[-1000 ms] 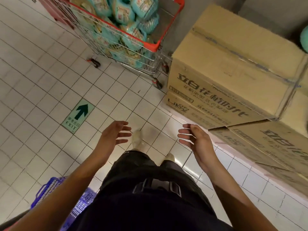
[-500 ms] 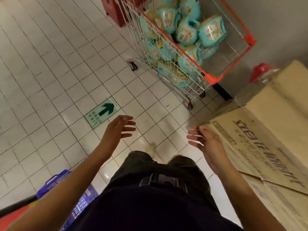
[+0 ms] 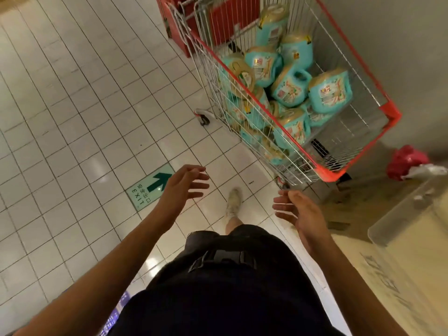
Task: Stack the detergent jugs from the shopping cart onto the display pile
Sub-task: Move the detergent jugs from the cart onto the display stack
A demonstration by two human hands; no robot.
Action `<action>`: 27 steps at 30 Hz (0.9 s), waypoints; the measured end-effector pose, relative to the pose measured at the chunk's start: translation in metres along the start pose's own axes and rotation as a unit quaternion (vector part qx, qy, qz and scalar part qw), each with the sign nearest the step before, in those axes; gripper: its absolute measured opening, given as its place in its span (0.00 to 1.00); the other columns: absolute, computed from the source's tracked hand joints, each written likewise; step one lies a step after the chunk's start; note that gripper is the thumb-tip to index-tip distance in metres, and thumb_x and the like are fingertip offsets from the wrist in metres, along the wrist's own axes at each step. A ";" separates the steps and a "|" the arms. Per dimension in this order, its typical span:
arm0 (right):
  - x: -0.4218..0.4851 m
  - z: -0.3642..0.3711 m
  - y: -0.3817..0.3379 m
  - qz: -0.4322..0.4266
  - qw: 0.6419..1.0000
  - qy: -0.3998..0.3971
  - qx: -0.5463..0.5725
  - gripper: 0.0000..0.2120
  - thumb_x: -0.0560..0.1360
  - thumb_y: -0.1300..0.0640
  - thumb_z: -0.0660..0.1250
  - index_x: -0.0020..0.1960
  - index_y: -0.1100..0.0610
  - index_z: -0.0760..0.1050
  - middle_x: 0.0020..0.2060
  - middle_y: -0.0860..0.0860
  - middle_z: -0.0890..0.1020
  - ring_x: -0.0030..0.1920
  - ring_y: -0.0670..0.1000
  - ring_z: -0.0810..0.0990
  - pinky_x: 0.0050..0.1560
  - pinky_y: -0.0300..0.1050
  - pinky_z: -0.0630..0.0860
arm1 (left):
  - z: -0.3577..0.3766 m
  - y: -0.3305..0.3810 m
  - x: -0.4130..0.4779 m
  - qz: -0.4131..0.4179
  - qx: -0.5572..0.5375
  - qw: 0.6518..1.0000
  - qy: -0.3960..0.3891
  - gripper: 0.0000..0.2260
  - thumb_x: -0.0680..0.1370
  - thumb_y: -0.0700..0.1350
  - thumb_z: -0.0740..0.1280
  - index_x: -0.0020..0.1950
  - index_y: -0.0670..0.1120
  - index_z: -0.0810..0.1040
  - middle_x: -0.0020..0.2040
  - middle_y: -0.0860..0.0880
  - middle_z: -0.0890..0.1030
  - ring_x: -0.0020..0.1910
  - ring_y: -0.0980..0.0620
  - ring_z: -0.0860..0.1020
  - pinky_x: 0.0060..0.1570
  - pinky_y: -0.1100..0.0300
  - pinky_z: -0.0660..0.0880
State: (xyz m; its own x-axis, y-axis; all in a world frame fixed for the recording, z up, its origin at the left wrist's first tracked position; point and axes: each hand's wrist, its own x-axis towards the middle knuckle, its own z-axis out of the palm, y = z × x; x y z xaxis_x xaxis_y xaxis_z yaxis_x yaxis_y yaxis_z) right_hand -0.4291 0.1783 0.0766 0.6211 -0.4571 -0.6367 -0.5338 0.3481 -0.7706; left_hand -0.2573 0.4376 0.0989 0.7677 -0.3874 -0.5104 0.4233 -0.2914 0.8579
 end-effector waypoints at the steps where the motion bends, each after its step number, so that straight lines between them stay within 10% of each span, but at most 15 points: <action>1: 0.018 0.005 -0.014 -0.001 1.000 -0.007 -0.004 0.16 0.89 0.53 0.57 0.59 0.59 0.81 0.49 0.56 0.88 0.52 0.56 0.87 0.48 0.45 0.84 | -0.001 0.008 0.013 -0.009 0.007 1.000 0.004 0.13 0.88 0.50 0.57 0.64 0.47 0.80 0.58 0.47 0.85 0.57 0.47 0.85 0.56 0.50 0.83; 13: 0.177 0.041 -0.180 -0.025 0.998 -0.052 0.025 0.14 0.88 0.56 0.58 0.56 0.57 0.81 0.47 0.55 0.87 0.47 0.53 0.86 0.47 0.45 0.83 | -0.008 0.097 0.161 -0.040 0.022 0.999 0.025 0.14 0.89 0.47 0.55 0.64 0.47 0.80 0.57 0.47 0.86 0.56 0.46 0.86 0.53 0.52 0.83; 27: 0.309 0.085 -0.270 0.018 0.992 0.078 0.098 0.14 0.88 0.56 0.58 0.54 0.59 0.81 0.43 0.54 0.86 0.42 0.52 0.86 0.44 0.46 0.83 | 0.022 0.228 0.390 -0.069 0.090 0.985 -0.132 0.10 0.87 0.42 0.60 0.60 0.45 0.81 0.56 0.41 0.86 0.50 0.48 0.85 0.49 0.55 0.81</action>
State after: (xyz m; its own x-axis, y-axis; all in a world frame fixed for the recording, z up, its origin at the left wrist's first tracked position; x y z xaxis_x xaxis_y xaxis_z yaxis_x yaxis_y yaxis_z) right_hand -0.0444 0.0123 0.0859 0.4996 -0.5566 -0.6637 -0.4232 0.5117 -0.7477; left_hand 0.1282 0.2011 0.0936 0.5478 -0.5398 -0.6392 0.4046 -0.4978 0.7671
